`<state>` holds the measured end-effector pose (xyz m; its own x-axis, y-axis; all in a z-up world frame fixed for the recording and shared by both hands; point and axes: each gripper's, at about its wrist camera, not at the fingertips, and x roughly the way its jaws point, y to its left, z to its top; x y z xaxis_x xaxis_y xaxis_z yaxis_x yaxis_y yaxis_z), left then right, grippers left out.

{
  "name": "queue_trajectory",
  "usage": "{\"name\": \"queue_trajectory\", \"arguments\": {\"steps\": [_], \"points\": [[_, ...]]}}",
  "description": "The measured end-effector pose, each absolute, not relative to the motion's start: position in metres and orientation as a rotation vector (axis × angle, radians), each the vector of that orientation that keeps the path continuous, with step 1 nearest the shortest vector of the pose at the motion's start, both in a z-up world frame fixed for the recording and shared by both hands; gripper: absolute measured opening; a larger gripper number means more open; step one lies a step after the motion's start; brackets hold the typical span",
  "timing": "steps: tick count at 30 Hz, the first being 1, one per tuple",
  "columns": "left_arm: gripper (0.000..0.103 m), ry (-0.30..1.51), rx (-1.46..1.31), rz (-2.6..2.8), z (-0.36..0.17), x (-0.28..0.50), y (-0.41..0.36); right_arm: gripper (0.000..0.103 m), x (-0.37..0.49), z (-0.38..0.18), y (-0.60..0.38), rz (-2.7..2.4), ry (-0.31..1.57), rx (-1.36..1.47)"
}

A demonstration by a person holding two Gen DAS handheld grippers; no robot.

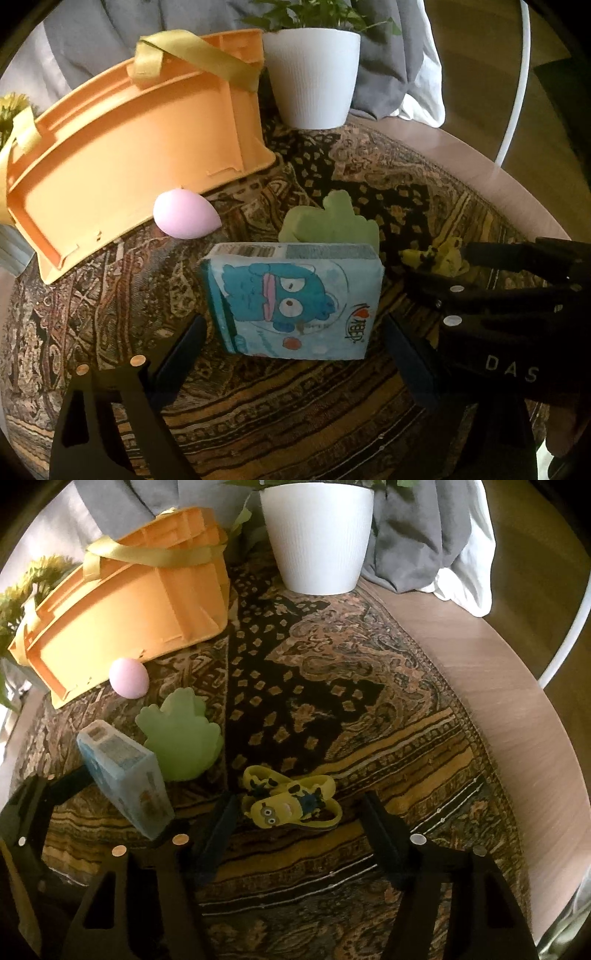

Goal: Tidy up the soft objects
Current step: 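Grasp the blue tissue pack with the left tool while the right tool grasps the yellow minion slippers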

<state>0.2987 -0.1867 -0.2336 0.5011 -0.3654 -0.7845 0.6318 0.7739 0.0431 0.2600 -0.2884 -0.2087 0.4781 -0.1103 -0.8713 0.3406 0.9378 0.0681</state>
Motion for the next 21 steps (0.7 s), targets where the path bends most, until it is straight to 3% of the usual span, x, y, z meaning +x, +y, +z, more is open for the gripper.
{"name": "queue_trajectory", "arguments": {"steps": [1, 4, 21], "points": [[0.081, 0.857, 0.349, -0.620, -0.234, 0.299, -0.187, 0.061, 0.259, -0.208, -0.288, -0.276, 1.038, 0.241], [0.073, 0.867, 0.341, -0.620, -0.235, 0.300, -0.186, 0.057, 0.257, -0.207, -0.286, -0.264, 1.032, 0.238], [0.072, 0.820, 0.306, -0.562, -0.218, 0.285, -0.171, 0.056, 0.244, -0.197, -0.291, -0.229, 0.978, 0.239]]}}
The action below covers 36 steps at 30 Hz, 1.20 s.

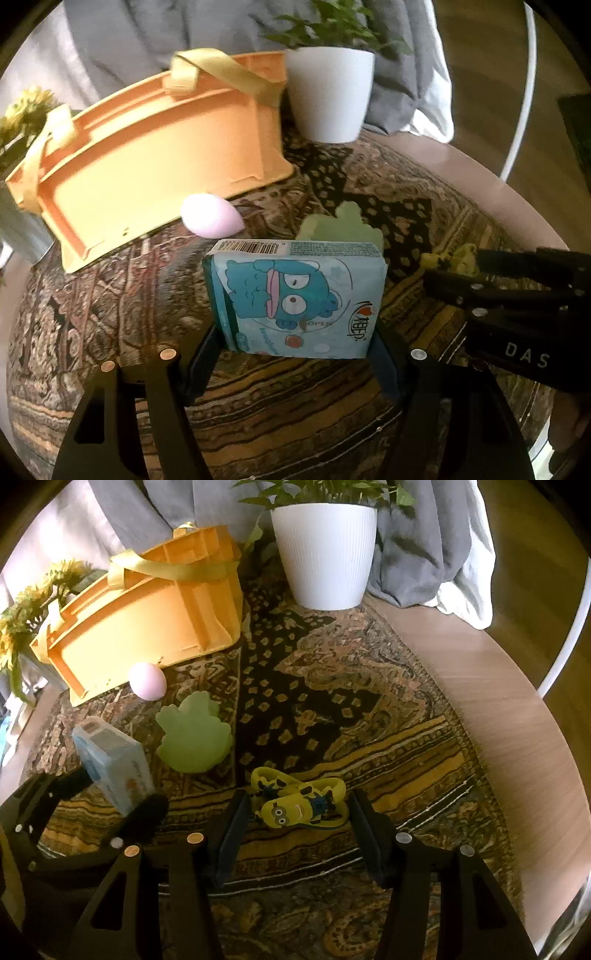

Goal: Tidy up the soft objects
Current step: 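Grasp the blue tissue pack with the left tool while the right tool grasps the yellow minion slippers, then lift and carry the tissue pack and slippers with both tools over the crate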

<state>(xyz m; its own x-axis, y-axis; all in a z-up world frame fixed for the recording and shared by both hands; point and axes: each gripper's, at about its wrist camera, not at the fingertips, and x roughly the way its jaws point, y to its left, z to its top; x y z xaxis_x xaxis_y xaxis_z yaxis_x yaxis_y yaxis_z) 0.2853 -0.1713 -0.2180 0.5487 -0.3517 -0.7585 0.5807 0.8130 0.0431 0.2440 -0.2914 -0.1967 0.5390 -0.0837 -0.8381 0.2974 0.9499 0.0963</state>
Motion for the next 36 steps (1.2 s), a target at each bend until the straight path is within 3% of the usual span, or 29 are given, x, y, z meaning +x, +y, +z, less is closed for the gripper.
{"name": "queue_trajectory", "arguments": {"steps": [36], "points": [[0.072, 0.533, 0.085, -0.316, -0.066, 0.273, -0.085, 0.056, 0.253, -0.053, -0.249, -0.101, 0.628, 0.190]]}}
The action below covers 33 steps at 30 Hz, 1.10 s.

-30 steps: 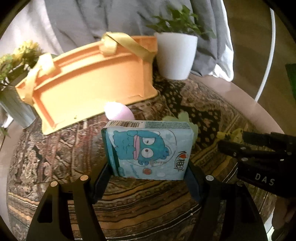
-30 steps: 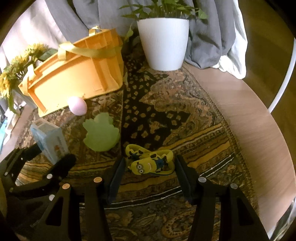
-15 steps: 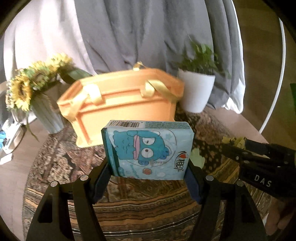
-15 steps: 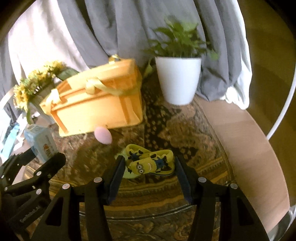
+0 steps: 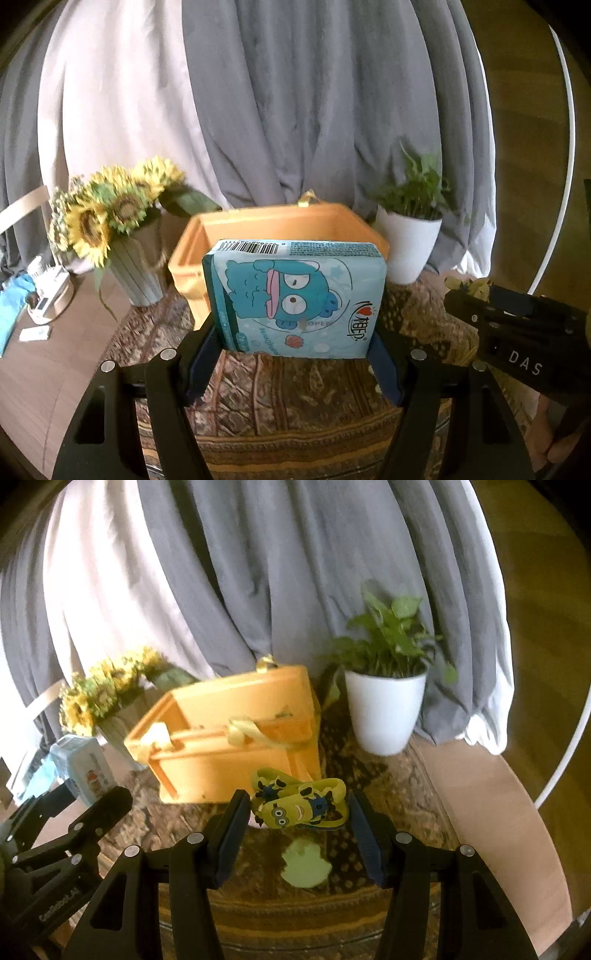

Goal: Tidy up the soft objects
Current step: 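Lift and carry the tissue pack and slippers with both tools over the crate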

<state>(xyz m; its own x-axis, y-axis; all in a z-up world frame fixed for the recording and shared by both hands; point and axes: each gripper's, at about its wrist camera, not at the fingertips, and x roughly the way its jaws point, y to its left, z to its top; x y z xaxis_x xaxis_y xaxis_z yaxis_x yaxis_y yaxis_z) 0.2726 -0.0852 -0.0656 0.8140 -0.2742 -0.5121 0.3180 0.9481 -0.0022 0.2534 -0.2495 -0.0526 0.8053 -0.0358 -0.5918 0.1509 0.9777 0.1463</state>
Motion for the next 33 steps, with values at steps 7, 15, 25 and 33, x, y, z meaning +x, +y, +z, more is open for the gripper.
{"name": "queue_trajectory", "arguments": {"steps": [7, 15, 25, 33], "points": [[0.072, 0.467, 0.077, -0.302, -0.040, 0.276, -0.069, 0.056, 0.261, -0.025, -0.234, -0.088, 0.557, 0.181], [0.072, 0.408, 0.086, -0.292, -0.017, 0.285, -0.052, 0.056, 0.271, -0.003, -0.215, -0.084, 0.497, 0.175], [0.072, 0.342, 0.099, -0.302, 0.004, 0.303, -0.031, 0.056, 0.287, 0.020, -0.194, -0.107, 0.420, 0.174], [0.072, 0.323, 0.108, -0.323, 0.015, 0.329, -0.020, 0.056, 0.307, 0.029, -0.184, -0.130, 0.378, 0.168]]}}
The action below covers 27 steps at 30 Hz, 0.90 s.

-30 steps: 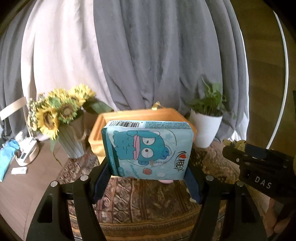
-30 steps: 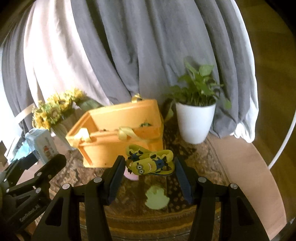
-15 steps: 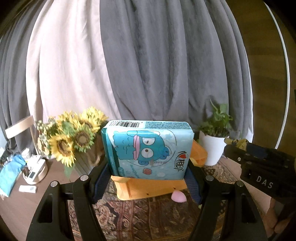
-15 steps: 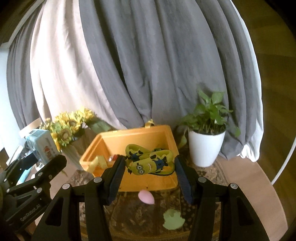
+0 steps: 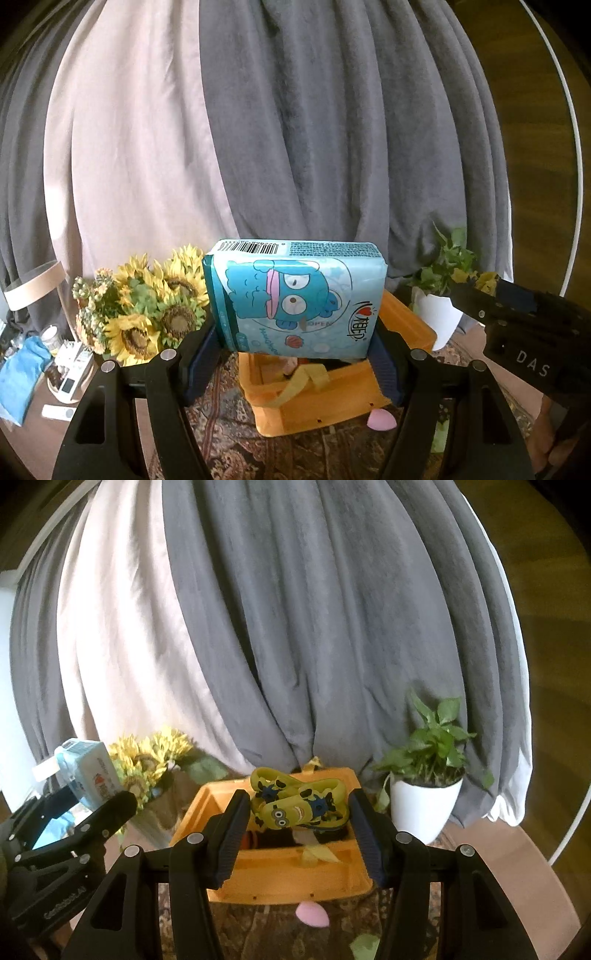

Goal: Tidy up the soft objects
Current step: 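Lift and carry the tissue pack and slippers with both tools over the crate, then open both tools to drop the tissue pack and slippers into the crate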

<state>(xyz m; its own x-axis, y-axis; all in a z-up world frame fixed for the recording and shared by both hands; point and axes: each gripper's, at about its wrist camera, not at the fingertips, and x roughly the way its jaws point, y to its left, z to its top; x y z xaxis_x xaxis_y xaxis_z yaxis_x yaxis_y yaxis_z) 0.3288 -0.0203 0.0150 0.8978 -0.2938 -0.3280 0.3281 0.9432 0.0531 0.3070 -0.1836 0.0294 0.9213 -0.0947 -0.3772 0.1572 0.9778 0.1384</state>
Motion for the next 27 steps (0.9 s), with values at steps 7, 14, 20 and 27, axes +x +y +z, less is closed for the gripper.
{"name": "queue_trajectory", "arguments": {"steps": [7, 14, 20, 27], "points": [[0.072, 0.328, 0.112, -0.321, 0.016, 0.360, -0.020, 0.056, 0.334, 0.032, -0.180, -0.145, 0.373, 0.146], [0.072, 0.351, 0.120, -0.322, 0.009, 0.393, -0.025, 0.056, 0.366, 0.029, -0.184, -0.157, 0.378, 0.135], [0.072, 0.380, 0.135, -0.326, -0.003, 0.426, -0.035, 0.056, 0.400, 0.015, -0.192, -0.167, 0.416, 0.136], [0.072, 0.439, 0.145, -0.334, -0.023, 0.463, -0.046, 0.056, 0.433, -0.006, -0.202, -0.177, 0.478, 0.138]]}}
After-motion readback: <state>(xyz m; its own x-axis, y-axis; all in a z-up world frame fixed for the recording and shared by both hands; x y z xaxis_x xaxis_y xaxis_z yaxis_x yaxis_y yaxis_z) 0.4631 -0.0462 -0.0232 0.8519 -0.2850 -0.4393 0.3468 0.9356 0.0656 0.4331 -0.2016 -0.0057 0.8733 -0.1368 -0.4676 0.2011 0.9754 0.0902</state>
